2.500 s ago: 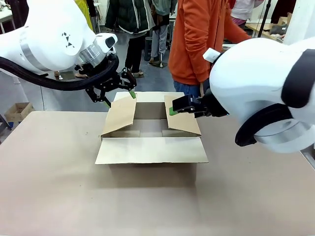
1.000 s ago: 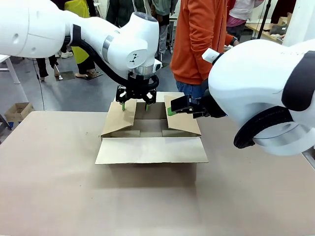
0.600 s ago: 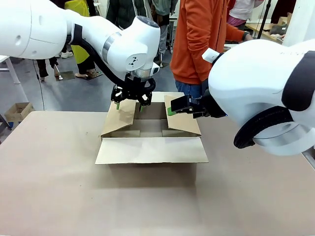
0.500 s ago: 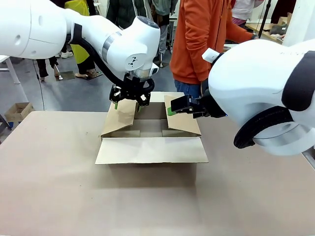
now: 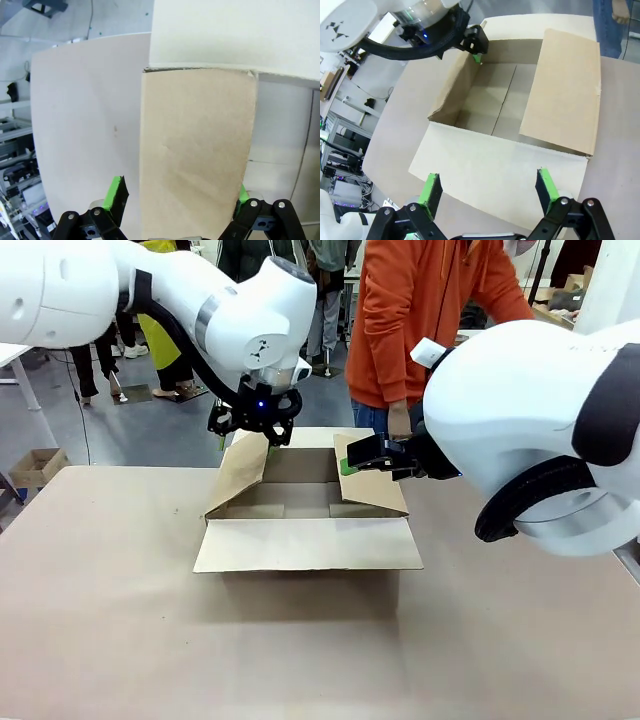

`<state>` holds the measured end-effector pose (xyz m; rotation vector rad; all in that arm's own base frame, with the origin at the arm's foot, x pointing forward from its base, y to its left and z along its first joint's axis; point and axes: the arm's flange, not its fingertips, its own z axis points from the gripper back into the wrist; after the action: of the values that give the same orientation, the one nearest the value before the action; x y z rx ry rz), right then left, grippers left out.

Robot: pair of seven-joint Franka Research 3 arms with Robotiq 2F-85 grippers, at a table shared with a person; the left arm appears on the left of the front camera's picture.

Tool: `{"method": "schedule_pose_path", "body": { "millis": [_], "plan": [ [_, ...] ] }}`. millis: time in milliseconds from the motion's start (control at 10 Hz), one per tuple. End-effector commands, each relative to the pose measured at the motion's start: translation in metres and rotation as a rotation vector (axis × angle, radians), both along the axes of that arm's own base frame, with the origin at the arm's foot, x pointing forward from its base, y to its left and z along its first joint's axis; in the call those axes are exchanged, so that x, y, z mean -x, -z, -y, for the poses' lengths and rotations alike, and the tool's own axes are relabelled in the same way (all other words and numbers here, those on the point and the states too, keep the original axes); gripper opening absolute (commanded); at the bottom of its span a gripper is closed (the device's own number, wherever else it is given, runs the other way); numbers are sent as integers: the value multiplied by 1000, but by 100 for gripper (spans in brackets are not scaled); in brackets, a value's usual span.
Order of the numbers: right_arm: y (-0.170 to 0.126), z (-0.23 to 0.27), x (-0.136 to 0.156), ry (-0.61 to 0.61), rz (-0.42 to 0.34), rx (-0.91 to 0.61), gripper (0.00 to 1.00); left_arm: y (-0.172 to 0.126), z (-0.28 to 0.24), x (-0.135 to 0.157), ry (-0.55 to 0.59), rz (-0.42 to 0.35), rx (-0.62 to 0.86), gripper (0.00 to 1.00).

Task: Pack the gift set into the box.
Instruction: Place both hands on the side flaps of the Package Box and spread them outward.

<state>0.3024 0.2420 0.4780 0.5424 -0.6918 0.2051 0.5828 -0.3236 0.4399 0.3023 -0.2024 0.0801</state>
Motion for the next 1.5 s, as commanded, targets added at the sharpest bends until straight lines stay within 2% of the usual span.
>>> {"method": "schedule_pose_path", "body": {
  "millis": [0,100,400,600,1000,1200,1400],
  "plan": [
    [0,0,-1,8,6,-13,100,-22,-22,10,15,28,11,100],
    [0,0,-1,8,6,-13,100,-36,-34,15,10,49,35,100],
    [0,0,-1,8,6,-13,100,-66,-90,14,-1,29,150,100],
    [0,0,-1,8,6,-13,100,-69,-135,13,-35,-5,238,100],
    [0,0,-1,8,6,-13,100,-32,-229,14,-67,-126,483,100],
    [0,0,-1,8,6,-13,100,-3,-272,17,-3,-200,699,100],
    [0,0,-1,8,6,-13,100,34,-294,16,89,-288,890,100]
  ]
}}
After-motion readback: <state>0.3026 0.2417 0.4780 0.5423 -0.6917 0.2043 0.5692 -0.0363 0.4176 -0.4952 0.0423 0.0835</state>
